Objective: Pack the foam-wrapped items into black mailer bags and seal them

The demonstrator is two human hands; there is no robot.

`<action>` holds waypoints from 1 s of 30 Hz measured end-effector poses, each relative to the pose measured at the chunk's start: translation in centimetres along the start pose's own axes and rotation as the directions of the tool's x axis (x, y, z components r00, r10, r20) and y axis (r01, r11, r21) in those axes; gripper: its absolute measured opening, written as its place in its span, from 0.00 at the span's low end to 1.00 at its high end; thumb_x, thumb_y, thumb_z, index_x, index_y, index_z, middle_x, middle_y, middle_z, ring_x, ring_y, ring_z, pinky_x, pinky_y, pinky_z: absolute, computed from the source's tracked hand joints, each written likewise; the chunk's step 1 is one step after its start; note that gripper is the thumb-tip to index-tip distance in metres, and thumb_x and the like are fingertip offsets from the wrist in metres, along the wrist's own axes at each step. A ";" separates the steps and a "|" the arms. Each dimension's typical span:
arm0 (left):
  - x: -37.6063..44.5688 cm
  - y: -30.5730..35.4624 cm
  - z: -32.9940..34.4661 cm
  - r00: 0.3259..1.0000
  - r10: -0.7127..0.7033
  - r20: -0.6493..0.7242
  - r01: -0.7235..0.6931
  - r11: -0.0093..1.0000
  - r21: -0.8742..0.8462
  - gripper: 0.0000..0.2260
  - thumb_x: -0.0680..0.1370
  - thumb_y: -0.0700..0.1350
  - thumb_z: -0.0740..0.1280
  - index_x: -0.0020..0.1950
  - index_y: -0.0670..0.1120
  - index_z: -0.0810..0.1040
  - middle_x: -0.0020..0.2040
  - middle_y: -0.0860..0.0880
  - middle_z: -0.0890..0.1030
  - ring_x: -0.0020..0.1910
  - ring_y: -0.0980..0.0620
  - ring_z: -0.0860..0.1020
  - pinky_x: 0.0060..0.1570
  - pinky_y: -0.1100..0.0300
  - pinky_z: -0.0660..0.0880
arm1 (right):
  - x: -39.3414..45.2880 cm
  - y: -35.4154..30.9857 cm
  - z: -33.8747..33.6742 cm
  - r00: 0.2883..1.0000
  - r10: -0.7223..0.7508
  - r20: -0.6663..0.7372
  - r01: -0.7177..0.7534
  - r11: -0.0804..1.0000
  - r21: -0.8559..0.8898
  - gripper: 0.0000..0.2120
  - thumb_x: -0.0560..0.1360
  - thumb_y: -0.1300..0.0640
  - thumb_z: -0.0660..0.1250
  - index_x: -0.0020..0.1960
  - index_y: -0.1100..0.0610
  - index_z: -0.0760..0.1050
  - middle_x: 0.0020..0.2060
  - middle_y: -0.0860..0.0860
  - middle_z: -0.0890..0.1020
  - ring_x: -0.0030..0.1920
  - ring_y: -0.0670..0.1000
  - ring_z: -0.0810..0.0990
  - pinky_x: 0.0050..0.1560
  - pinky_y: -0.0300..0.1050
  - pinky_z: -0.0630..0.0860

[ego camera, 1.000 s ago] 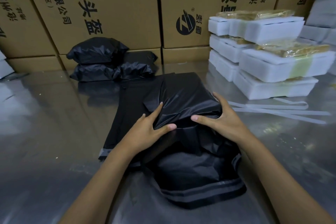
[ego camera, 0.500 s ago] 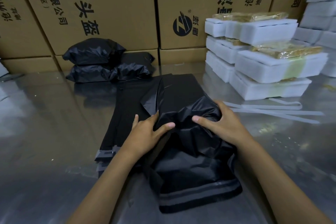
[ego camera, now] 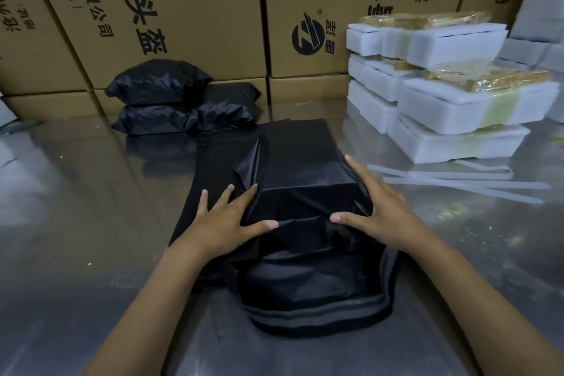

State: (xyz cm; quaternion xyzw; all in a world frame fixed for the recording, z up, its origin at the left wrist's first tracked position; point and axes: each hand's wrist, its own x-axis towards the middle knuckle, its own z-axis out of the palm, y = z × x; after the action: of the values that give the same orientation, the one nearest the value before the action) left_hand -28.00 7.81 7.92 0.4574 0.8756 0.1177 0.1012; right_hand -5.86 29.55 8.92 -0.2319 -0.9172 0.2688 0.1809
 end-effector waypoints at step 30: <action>-9.4 4.5 -3.9 0.795 -0.156 -0.587 -0.471 0.452 -0.758 0.09 0.78 0.53 0.65 0.54 0.59 0.82 0.52 0.54 0.85 0.51 0.56 0.83 0.44 0.66 0.79 | -6.4 -3.9 -4.3 0.889 0.133 -0.439 0.244 0.674 0.698 0.07 0.80 0.59 0.65 0.53 0.51 0.81 0.44 0.44 0.87 0.47 0.41 0.85 0.47 0.30 0.78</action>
State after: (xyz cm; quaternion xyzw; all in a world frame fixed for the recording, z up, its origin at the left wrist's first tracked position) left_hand -20.34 2.15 13.65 0.3627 0.6218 0.6931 0.0371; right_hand 0.12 24.99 13.26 -0.1662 -0.6680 0.5472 0.4761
